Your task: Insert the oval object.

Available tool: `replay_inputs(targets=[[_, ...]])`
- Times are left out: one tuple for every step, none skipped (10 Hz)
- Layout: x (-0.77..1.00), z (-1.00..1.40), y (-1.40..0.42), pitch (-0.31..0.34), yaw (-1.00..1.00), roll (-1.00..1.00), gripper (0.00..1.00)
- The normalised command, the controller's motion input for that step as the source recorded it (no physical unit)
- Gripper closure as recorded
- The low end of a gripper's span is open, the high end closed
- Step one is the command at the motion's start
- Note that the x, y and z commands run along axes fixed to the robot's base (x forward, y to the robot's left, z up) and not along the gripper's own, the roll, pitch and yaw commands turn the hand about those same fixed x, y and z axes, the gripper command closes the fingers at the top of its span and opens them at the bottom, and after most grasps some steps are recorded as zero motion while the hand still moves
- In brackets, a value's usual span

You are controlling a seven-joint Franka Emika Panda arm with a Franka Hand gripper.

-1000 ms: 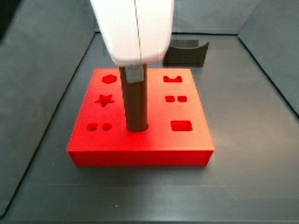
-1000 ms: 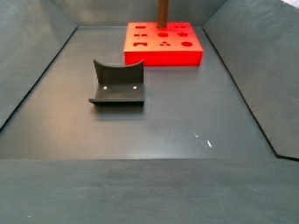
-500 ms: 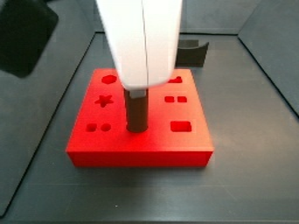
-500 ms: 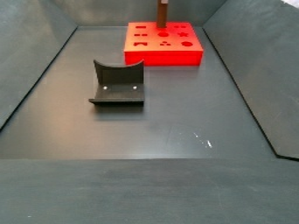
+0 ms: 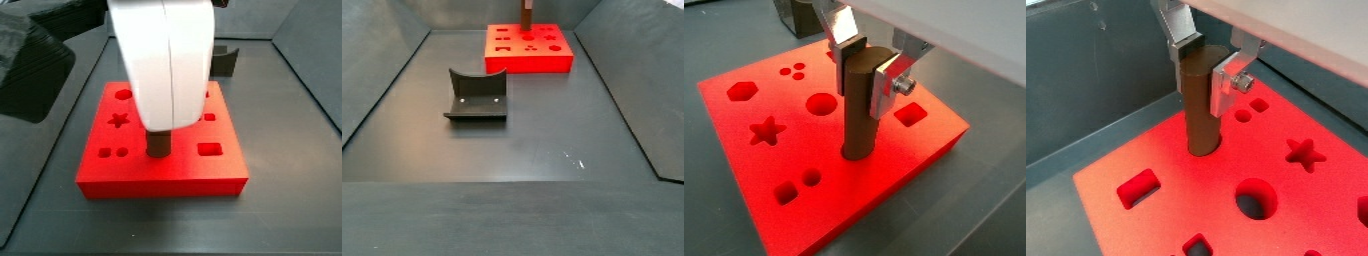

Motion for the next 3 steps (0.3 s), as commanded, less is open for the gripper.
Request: replay_inputs(targets=[[-0.07, -0.95, -0.18, -0.149, 0.00, 0.11, 1.00], [0.00, -0.02, 0.00, -0.009, 0.00, -0.03, 1.00], [0.00, 0.00, 0.00, 0.000, 0.00, 0.00, 1.00]])
